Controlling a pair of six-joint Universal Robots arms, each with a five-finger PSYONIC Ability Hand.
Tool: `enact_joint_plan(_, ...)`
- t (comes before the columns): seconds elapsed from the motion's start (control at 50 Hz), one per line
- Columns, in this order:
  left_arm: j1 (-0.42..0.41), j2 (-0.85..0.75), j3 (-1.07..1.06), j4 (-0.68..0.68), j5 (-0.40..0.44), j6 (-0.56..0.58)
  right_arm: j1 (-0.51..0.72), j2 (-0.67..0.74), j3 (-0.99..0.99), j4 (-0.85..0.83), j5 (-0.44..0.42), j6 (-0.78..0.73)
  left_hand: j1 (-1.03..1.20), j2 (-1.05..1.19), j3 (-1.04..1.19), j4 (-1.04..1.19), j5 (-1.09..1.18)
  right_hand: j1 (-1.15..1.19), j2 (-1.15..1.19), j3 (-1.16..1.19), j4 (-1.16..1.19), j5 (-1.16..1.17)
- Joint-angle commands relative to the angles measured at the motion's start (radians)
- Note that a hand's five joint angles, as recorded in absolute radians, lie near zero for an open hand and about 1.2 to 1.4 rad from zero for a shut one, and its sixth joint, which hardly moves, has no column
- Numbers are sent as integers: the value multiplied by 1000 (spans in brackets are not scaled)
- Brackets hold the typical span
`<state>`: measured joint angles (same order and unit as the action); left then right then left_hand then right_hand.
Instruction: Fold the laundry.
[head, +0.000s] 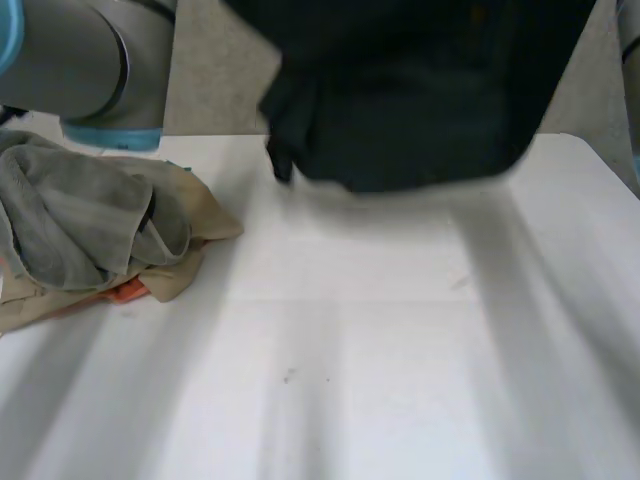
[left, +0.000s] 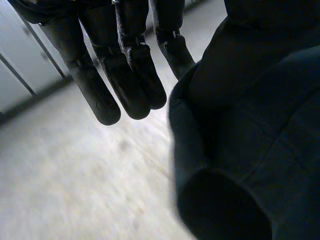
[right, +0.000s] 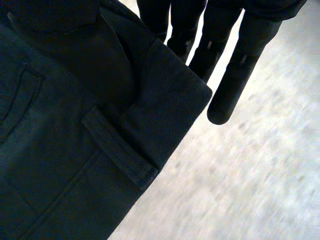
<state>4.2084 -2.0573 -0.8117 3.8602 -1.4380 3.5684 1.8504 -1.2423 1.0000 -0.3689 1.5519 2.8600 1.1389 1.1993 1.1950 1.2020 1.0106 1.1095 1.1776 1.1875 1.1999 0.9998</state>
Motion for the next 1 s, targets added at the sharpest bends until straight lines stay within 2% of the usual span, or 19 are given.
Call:
enact_joint_plan(0.02, -1, 3, -47, -74, 13, -29, -8, 9, 25, -59, -18, 22, 257, 197, 201, 194, 211, 287, 219, 209, 196, 222)
enact_joint_plan(0.1, -1, 11, -167, -142, -1, -30, -8, 76, 43, 8, -50, 21, 257, 197, 201, 194, 211, 287, 219, 209, 196, 222)
enact_joint_plan(0.28, -13, 14, -509, -165, -12, -20, -7, 248, 132, 130, -110, -28, 257, 197, 201, 194, 211, 287, 219, 209, 196, 222)
enact_joint_plan(0.4, -14, 14, -685, -205, -8, -16, -2, 310, 242, 220, -102, -250, 257, 197, 201, 194, 211, 287, 219, 209, 196, 222)
enact_joint_plan(0.46, -24, 26, -765, -283, -7, 1, 1, 302, 293, 306, -90, -345, 257, 197, 201, 194, 211, 287, 219, 209, 196, 222)
enact_joint_plan(0.52, -51, 110, -831, -408, -5, 36, -2, 282, 328, 384, -85, -384, 257, 197, 201, 194, 211, 287, 219, 209, 196, 222)
enact_joint_plan(0.56, -60, 160, -859, -468, -5, 56, -10, 195, 379, 488, -79, -401, 257, 197, 201, 194, 211, 287, 219, 209, 196, 222)
enact_joint_plan(0.58, -67, 230, -888, -567, -5, 87, -14, 123, 411, 560, -75, -410, 257, 197, 201, 194, 211, 287, 219, 209, 196, 222)
enact_joint_plan(0.62, -70, 299, -909, -672, -7, 110, -14, 13, 471, 689, -72, -442, 257, 197, 201, 194, 211, 287, 219, 209, 196, 222)
enact_joint_plan(0.7, -91, 446, -932, -1019, -2, 170, -14, -141, 574, 867, -79, -554, 257, 197, 201, 194, 211, 287, 219, 209, 196, 222)
enact_joint_plan(0.72, -102, 474, -935, -1110, 2, 185, -17, -228, 633, 942, -85, -638, 257, 197, 201, 194, 211, 287, 219, 209, 196, 222)
enact_joint_plan(0.74, -123, 509, -935, -1248, 17, 211, -22, -256, 660, 965, -85, -672, 257, 197, 201, 194, 211, 287, 219, 209, 196, 222)
enact_joint_plan(0.78, -149, 525, -917, -1376, 56, 248, -34, -339, 721, 992, -105, -755, 257, 197, 201, 194, 211, 287, 219, 209, 196, 222)
enact_joint_plan(0.84, -154, 510, -877, -1375, 80, 286, -56, -356, 741, 986, -156, -766, 257, 197, 201, 194, 211, 287, 219, 209, 196, 222)
enact_joint_plan(0.9, -149, 439, -811, -1271, 73, 309, -89, -294, 735, 969, -185, -759, 257, 197, 201, 194, 211, 287, 219, 209, 196, 222)
enact_joint_plan(0.98, -140, 295, -712, -1070, 28, 313, -94, -180, 685, 880, -182, -667, 257, 197, 201, 194, 211, 287, 219, 209, 196, 222)
enact_joint_plan(1.0, -140, 223, -652, -971, -4, 316, -94, -158, 668, 854, -182, -636, 257, 197, 201, 194, 211, 287, 219, 209, 196, 222)
